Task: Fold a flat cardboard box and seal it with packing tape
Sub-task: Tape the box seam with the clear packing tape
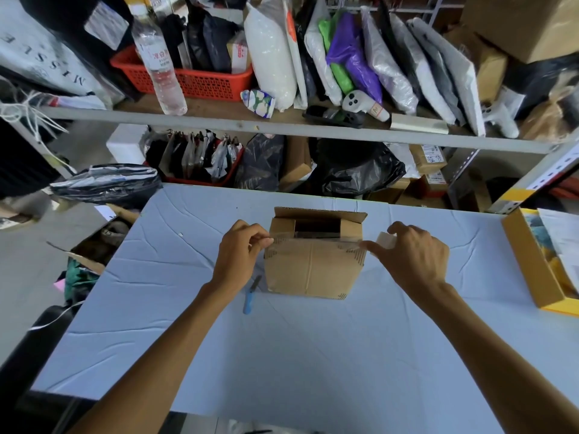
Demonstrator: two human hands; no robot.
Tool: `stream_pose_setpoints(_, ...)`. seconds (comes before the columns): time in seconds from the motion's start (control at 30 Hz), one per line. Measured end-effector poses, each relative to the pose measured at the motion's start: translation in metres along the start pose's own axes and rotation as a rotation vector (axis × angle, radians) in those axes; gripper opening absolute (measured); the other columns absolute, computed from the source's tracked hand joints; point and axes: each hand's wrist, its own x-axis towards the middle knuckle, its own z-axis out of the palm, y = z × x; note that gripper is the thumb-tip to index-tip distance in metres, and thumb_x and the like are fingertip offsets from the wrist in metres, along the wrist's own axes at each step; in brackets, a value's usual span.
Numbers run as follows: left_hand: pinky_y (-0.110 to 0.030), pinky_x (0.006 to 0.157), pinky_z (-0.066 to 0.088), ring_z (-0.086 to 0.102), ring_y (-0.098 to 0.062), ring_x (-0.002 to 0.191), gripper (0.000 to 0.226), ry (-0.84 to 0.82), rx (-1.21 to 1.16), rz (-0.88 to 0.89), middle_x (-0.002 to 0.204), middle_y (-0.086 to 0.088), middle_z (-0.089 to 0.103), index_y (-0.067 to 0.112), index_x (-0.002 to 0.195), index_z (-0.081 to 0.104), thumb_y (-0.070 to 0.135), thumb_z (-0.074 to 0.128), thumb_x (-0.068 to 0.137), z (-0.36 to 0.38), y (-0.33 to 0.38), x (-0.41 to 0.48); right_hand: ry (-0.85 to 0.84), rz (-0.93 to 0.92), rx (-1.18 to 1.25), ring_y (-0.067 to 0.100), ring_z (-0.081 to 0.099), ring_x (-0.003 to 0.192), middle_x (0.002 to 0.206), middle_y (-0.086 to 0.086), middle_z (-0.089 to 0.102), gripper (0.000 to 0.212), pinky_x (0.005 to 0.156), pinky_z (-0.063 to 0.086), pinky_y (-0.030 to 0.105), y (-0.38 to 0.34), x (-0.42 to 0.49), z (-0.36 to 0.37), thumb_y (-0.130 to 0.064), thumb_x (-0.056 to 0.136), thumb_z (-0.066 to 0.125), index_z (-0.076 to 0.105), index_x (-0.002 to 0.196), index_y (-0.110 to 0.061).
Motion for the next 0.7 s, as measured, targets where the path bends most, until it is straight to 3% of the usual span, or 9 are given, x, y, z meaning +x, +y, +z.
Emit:
stream_pose_setpoints(0.1,-0.006,0.067,0.045,0.057,-0.005,0.076,0.007,0.009,-0.014,0.016,0.089,-0.005,0.061,0.010,0.088,0.068,0.017,0.067,0.086,0.000,-0.001,0.001,0.008,-0.055,-0.057,0.030,0.066,0.080,0.106,0.006,0.064,0.071,0.055,0.040,0.026,-0.003,-0.001,-0.001,-0.073,0.077,0.053,0.058,0.124,-0.019)
stream_pose_setpoints(0.2,-0.006,0.067,0.045,0.057,-0.005,0.075,0.007,0.008,-0.023,0.040,0.091,-0.005,0.060,0.009,0.087,0.069,0.015,0.068,0.086,-0.001,-0.003,0.002,-0.046,-0.089,-0.065,0.030,0.065,0.084,0.115,0.005,0.058,0.069,0.056,0.042,0.028,-0.003,0.000,-0.001,-0.068,0.080,0.053,0.054,0.130,-0.020)
stream_pose_setpoints(0.4,-0.010,0.070,0.048,0.059,-0.008,0.075,0.013,0.013,-0.032,0.034,0.099,-0.003,0.051,0.003,0.088,0.071,0.015,0.071,0.082,-0.001,-0.003,0.005,-0.083,-0.124,0.065,0.025,0.061,0.079,0.104,0.003,0.060,0.054,0.056,0.036,0.026,0.002,0.002,-0.004,-0.059,0.077,0.066,0.069,0.115,-0.020)
stream_pose_setpoints(0.53,-0.010,0.069,0.048,0.059,-0.010,0.075,0.013,-0.020,-0.039,0.026,0.098,-0.008,0.054,0.002,0.087,0.071,0.013,0.071,0.081,-0.002,-0.001,0.007,-0.101,-0.099,0.107,0.016,0.049,0.069,0.094,0.000,0.060,0.053,0.051,0.031,0.023,0.010,0.005,-0.006,-0.061,0.070,0.072,0.073,0.105,-0.021)
stream_pose_setpoints(0.7,-0.008,0.069,0.046,0.057,-0.010,0.077,0.012,-0.031,-0.030,0.008,0.098,-0.009,0.053,0.003,0.088,0.069,0.014,0.070,0.083,0.000,0.000,0.009,-0.130,-0.098,0.059,0.024,0.061,0.080,0.103,0.003,0.060,0.056,0.057,0.041,0.028,0.008,0.009,-0.001,-0.061,0.074,0.067,0.070,0.112,-0.021)
